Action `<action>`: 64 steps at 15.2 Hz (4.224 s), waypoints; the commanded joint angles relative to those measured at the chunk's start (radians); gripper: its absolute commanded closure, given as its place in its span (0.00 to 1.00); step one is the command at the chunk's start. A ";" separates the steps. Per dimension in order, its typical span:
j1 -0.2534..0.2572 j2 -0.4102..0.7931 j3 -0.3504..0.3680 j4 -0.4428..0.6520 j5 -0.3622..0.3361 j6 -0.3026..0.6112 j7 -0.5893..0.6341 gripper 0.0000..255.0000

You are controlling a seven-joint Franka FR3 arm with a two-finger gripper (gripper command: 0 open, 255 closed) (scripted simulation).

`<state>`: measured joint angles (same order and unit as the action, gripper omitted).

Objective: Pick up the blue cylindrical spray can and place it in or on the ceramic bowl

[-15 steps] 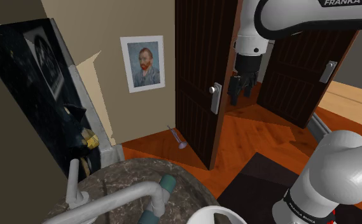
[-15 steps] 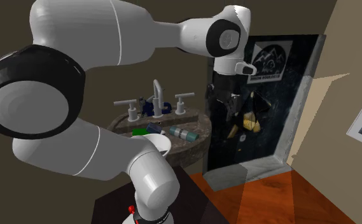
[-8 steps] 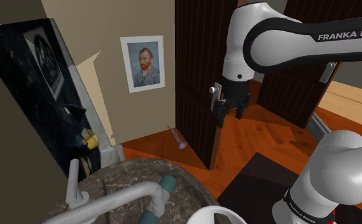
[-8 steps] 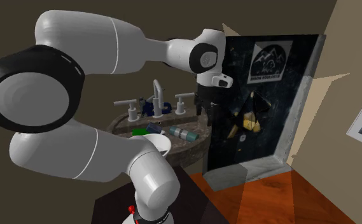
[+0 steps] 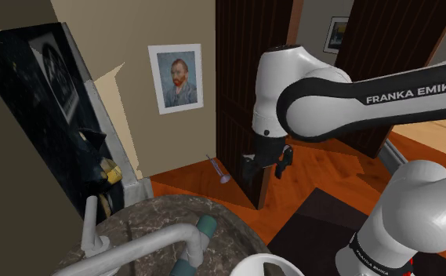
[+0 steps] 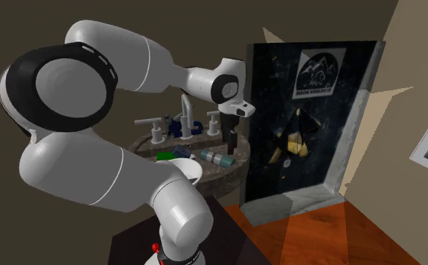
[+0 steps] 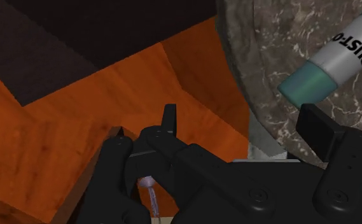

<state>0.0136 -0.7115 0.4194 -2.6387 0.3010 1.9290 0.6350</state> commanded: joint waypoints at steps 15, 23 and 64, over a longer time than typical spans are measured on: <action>-0.241 0.702 0.516 0.199 -0.274 0.498 0.884 0.00; -0.113 1.013 0.389 0.318 -0.655 0.567 1.272 0.00; -0.221 0.791 0.518 0.349 -0.380 0.401 1.081 1.00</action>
<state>-0.2028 0.0999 0.9303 -2.2893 -0.1028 2.3407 1.7301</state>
